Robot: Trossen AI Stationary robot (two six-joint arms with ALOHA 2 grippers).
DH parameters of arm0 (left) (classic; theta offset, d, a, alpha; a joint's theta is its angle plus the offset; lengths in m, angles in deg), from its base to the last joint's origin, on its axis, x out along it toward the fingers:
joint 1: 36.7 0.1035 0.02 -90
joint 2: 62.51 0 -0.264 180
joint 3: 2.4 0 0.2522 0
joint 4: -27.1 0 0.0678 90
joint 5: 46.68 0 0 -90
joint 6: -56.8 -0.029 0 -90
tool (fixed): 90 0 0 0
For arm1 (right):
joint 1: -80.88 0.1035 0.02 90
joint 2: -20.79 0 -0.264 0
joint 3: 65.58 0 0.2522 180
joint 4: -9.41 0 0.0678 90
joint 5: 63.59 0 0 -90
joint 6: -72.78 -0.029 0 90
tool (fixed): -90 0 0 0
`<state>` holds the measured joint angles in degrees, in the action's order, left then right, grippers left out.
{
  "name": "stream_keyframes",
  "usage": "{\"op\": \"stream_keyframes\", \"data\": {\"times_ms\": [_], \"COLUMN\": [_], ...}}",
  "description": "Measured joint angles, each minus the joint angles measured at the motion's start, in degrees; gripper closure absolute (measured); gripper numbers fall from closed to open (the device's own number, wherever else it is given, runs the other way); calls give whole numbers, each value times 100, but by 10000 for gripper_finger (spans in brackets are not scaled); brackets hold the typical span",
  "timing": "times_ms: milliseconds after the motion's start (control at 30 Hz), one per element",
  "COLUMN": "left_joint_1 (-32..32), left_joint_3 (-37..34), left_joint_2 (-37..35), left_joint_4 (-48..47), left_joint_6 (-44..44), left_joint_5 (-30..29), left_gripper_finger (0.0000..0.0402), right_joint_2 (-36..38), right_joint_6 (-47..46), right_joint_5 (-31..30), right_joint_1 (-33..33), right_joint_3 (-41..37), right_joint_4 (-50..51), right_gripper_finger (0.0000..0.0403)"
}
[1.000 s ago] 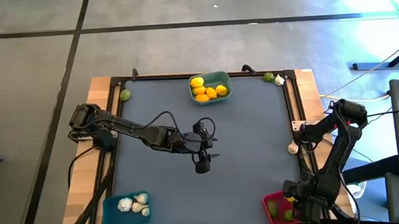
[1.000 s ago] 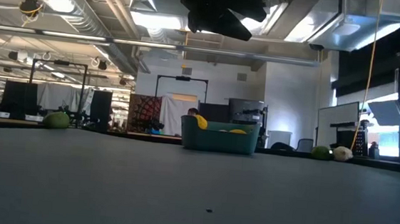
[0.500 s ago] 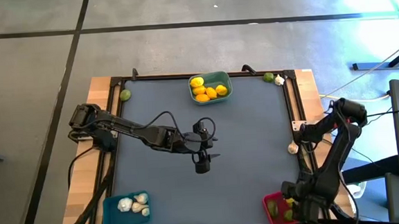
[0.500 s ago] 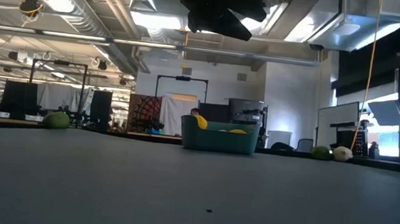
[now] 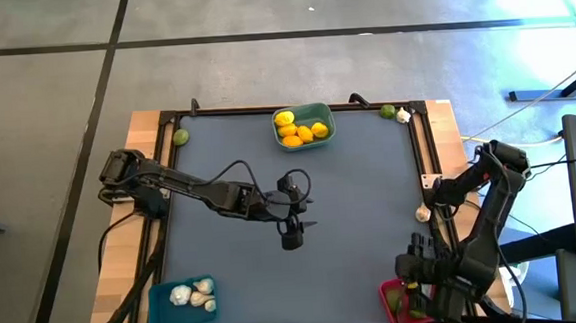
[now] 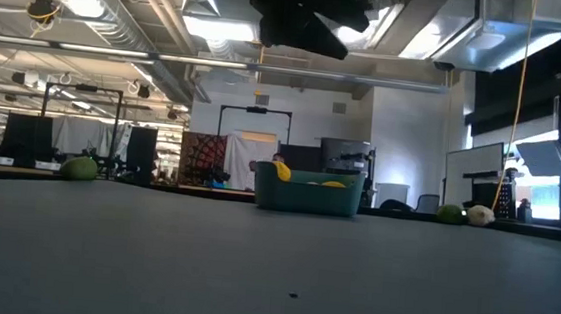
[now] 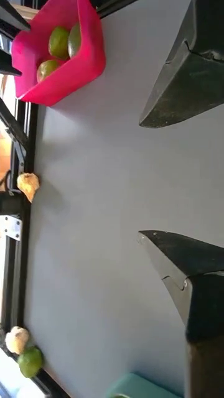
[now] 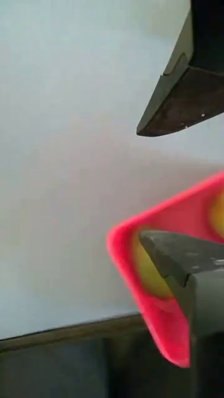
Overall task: Sort produce into baskets
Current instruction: Put the green lime into the pink bin
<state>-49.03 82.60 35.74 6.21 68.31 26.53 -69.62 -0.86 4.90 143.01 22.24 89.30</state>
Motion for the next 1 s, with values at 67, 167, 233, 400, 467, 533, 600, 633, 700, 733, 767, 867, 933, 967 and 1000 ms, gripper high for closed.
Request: {"op": "stream_keyframes", "data": {"times_ms": [67,167,233,400,467,533,600,633,700,733,767,867,933,967,1000], "left_joint_1": [0,6,19,204,337,514,725,838,1081,1198,1328,1731,2003,2137,2270], "left_joint_3": [0,0,0,0,0,0,0,0,0,0,0,-2,-5,-12,-30], "left_joint_2": [-95,-283,-439,-854,-997,-1112,-1200,-1244,-1272,-1273,-1269,-1245,-1222,-1218,-1224], "left_joint_4": [-212,-672,-1106,-2300,-2813,-3326,-3836,-4078,-4536,-4744,-4968,-5511,-5782,-5877,-5921], "left_joint_6": [135,348,501,1040,1324,1570,1806,1904,2075,2141,2190,2344,2374,2385,2393], "left_joint_5": [-60,-371,-625,-1114,-1269,-1333,-1366,-1374,-1384,-1385,-1381,-1385,-1382,-1382,-1382], "left_gripper_finger": [121,121,121,121,121,121,121,121,121,121,121,122,122,122,122], "right_joint_2": [-12,-12,-12,-12,-12,-14,-14,-14,-14,-14,-14,-14,-14,-14,-14], "right_joint_6": [92,212,343,506,509,511,517,547,661,724,785,795,793,796,793], "right_joint_5": [-503,-1073,-1327,-1736,-1875,-2024,-2218,-2312,-2460,-2500,-2523,-2589,-2672,-2736,-2802], "right_joint_1": [11,9,9,9,9,9,9,9,9,7,7,7,7,7,7], "right_joint_3": [-22,-92,-159,-369,-446,-485,-508,-513,-514,-514,-514,-516,-518,-518,-518], "right_joint_4": [-19,7,-3,-9,4,0,6,22,52,66,112,308,347,344,341], "right_gripper_finger": [144,144,144,144,144,144,144,144,144,144,144,144,144,144,144]}}
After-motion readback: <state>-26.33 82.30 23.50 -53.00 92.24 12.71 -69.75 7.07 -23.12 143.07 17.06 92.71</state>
